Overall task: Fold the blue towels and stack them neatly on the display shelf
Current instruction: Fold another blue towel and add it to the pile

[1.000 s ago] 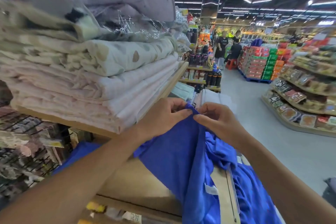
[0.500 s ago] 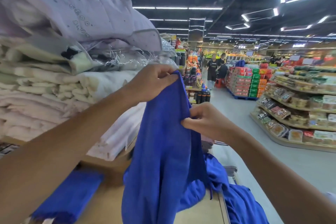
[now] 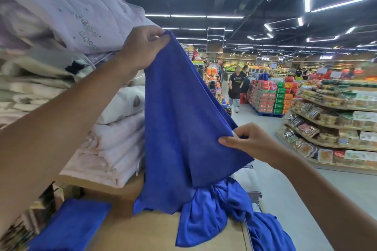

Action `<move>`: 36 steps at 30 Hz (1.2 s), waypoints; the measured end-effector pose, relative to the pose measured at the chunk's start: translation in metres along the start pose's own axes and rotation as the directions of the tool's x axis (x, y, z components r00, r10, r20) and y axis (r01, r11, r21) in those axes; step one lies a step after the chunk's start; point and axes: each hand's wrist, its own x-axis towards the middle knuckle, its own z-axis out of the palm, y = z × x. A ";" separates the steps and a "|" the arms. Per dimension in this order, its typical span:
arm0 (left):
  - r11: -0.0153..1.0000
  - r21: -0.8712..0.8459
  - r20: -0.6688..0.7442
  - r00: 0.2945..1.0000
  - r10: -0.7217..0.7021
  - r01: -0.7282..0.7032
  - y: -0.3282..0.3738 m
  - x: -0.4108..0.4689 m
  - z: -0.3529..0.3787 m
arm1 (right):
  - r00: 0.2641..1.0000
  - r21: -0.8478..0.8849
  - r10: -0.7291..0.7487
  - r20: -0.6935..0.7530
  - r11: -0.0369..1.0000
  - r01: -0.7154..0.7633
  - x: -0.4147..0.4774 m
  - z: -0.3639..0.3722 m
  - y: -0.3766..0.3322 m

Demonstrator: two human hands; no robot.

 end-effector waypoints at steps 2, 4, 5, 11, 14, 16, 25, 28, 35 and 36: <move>1.000 -0.011 -0.011 1.000 -0.003 0.003 0.000 0.001 -0.001 | 0.998 0.022 0.031 -0.056 0.999 -0.030 -0.002 -0.008 0.003; 1.000 -0.020 -0.020 1.000 0.000 -0.001 -0.002 -0.001 -0.001 | 0.993 0.063 0.042 -0.107 0.997 -0.036 -0.006 -0.019 0.003; 1.000 -0.018 -0.027 1.000 0.001 -0.001 -0.002 -0.003 -0.002 | 0.991 0.105 0.049 -0.128 0.994 -0.035 -0.009 -0.024 0.003; 1.000 -0.023 -0.053 0.999 -0.003 0.001 -0.005 -0.036 -0.005 | 0.925 0.337 0.082 -0.371 0.940 0.052 -0.019 -0.063 0.021; 0.999 -0.042 -0.080 0.997 0.014 -0.018 -0.007 -0.069 -0.001 | 0.868 0.300 0.046 -0.494 0.946 0.121 -0.026 -0.076 0.036; 0.997 -0.051 -0.118 0.992 0.045 -0.052 -0.006 -0.097 0.001 | 0.859 0.320 0.041 -0.510 0.936 0.145 -0.036 -0.080 0.044; 0.991 -0.132 -0.206 0.978 -0.021 -0.006 -0.027 -0.224 -0.022 | 0.889 0.399 0.204 -0.410 0.917 -0.026 -0.095 -0.065 0.111; 0.990 -0.138 -0.180 0.982 -0.063 0.038 -0.044 -0.262 -0.031 | 0.932 0.441 0.236 -0.274 0.892 -0.096 -0.113 -0.036 0.137; 0.878 -0.157 0.090 0.892 -0.443 0.452 -0.111 -0.364 -0.042 | 0.927 0.507 0.359 0.107 0.783 -0.361 -0.161 0.051 0.169; 0.836 -0.132 0.100 0.846 -0.524 0.533 -0.124 -0.375 -0.042 | 0.907 0.500 0.400 0.133 0.763 -0.410 -0.162 0.063 0.173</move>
